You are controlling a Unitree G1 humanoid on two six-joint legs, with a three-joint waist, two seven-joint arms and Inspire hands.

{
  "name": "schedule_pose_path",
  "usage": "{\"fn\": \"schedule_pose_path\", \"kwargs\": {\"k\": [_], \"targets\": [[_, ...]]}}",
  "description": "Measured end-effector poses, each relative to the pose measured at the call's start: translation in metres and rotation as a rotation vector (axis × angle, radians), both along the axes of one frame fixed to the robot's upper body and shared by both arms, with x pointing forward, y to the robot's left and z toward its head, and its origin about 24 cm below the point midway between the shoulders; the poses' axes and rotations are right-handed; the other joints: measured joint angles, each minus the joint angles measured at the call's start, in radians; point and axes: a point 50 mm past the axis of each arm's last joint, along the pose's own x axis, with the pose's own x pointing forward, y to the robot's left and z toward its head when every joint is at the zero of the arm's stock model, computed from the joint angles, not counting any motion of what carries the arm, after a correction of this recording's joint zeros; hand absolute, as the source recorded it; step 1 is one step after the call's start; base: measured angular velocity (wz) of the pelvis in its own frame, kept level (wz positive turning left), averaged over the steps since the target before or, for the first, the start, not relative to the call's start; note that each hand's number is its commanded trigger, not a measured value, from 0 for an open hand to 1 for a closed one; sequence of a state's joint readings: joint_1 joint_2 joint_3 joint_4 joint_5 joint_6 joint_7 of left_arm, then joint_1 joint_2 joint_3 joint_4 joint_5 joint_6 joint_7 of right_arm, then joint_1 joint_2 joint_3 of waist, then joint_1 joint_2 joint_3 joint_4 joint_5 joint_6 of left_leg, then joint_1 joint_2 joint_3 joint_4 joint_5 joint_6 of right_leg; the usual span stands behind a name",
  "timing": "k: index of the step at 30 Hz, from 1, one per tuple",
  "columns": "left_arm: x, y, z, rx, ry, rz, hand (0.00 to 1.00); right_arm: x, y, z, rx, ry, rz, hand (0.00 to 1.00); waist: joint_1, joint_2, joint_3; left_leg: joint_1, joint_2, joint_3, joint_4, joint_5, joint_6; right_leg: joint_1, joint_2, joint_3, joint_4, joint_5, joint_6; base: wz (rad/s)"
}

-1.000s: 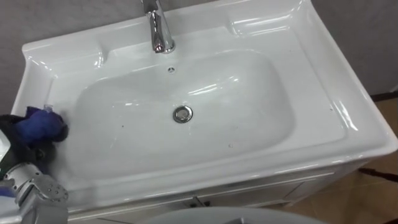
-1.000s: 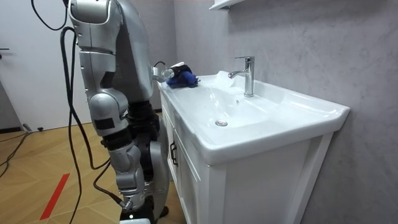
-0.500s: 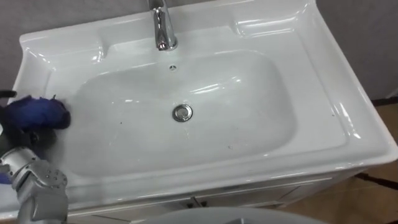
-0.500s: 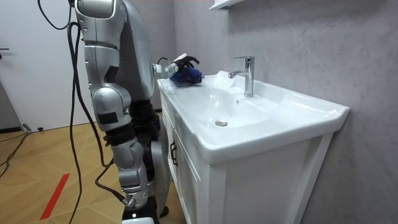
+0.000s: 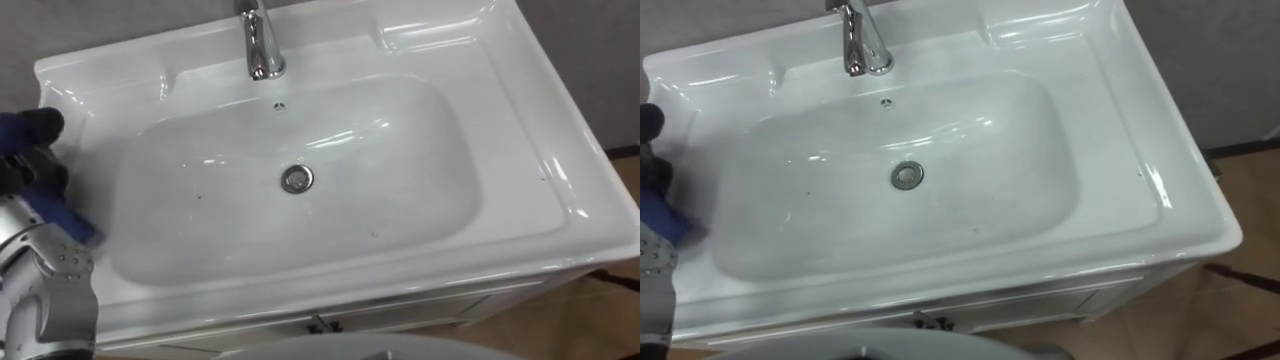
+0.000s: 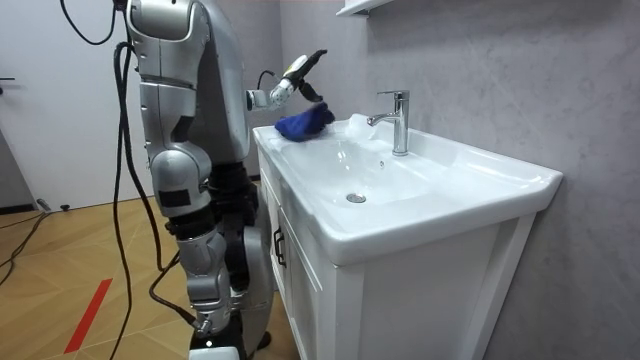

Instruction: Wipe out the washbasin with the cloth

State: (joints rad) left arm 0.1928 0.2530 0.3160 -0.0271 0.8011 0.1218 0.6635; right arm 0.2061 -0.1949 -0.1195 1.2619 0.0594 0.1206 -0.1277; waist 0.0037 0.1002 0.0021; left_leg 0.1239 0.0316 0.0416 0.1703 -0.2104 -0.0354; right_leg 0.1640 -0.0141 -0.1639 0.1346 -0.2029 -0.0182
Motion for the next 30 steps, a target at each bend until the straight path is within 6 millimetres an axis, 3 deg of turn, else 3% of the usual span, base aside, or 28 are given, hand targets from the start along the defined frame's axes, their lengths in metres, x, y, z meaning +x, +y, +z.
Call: {"fn": "schedule_pose_path", "kwargs": {"k": [8, 18, 24, 30], "targets": [[0.002, -0.001, 0.003, 0.014, -0.008, -0.009, 0.00, -0.006, 0.001, 0.000, 0.005, 0.028, 0.004, 0.00, -0.002, 0.001, -0.0001, 0.000, 0.000, 0.000, -0.001, 0.000, 0.000, -0.002, 0.000, 0.001, 0.001, 0.000, 0.000, 0.00], [0.004, 0.003, 0.003, -0.156, -0.094, -0.001, 0.00, -0.004, 0.002, -0.001, 0.006, 0.028, 0.012, 0.00, -0.001, 0.003, -0.0001, -0.001, 0.000, 0.007, -0.001, 0.000, 0.000, -0.004, -0.001, 0.003, 0.000, 0.000, 0.000, 0.00], [0.011, 0.022, 0.032, -0.091, -0.196, 0.033, 0.00, 0.001, 0.000, 0.000, -0.003, 0.013, 0.014, 0.00, 0.004, 0.014, -0.0067, 0.002, 0.000, 0.004, -0.003, 0.000, 0.001, 0.006, -0.001, -0.001, 0.001, 0.000, 0.000, 0.01], [0.000, 0.050, 0.060, 0.006, -0.280, 0.124, 0.00, 0.002, -0.002, 0.000, -0.020, 0.012, 0.010, 0.00, 0.027, 0.034, 0.0010, 0.009, -0.003, 0.001, -0.004, 0.000, 0.001, 0.009, -0.002, -0.001, -0.002, -0.001, 0.002, 0.01]]}}
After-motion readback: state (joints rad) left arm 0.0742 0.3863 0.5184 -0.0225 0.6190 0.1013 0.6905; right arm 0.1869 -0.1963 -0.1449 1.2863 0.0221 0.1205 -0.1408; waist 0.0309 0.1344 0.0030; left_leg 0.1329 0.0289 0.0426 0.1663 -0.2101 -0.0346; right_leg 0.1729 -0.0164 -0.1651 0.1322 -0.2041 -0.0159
